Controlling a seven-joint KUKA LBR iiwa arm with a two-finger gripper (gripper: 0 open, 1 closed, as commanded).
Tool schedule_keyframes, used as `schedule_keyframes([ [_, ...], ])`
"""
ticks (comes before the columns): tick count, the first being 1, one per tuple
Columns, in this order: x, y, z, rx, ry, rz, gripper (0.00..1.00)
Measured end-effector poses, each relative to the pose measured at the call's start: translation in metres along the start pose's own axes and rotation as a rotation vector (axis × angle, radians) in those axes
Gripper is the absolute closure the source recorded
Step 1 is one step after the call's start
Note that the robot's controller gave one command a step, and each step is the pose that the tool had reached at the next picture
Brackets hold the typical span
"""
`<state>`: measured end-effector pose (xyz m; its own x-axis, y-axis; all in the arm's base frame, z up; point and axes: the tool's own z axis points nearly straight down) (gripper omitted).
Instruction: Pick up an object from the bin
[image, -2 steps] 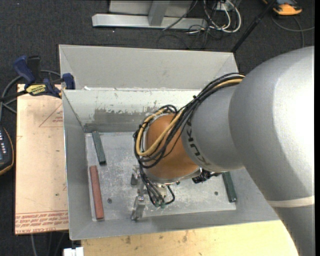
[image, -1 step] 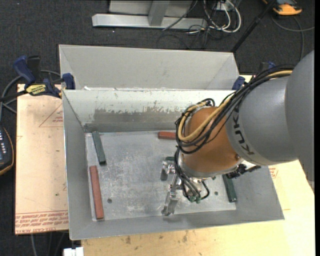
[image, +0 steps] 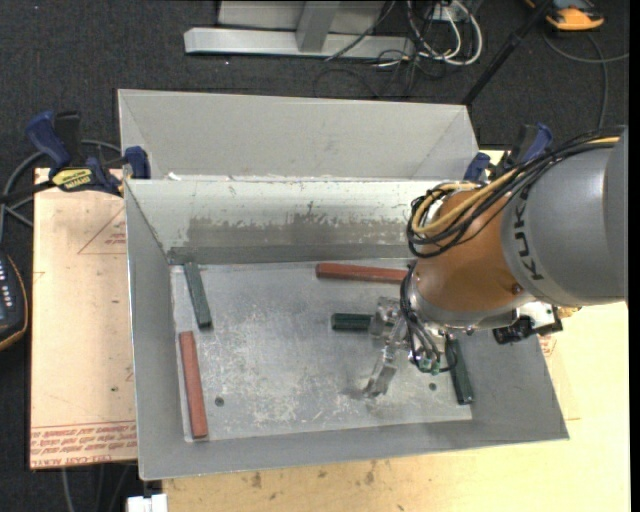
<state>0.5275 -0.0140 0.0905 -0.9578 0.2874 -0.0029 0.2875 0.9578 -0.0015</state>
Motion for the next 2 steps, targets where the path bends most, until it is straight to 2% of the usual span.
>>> schedule_keyframes([
  [1, -0.069, 0.026, 0.019, -0.004, -0.004, -0.261, 0.00],
  [2, -0.128, 0.028, 0.020, -0.003, 0.005, -0.150, 0.00],
])
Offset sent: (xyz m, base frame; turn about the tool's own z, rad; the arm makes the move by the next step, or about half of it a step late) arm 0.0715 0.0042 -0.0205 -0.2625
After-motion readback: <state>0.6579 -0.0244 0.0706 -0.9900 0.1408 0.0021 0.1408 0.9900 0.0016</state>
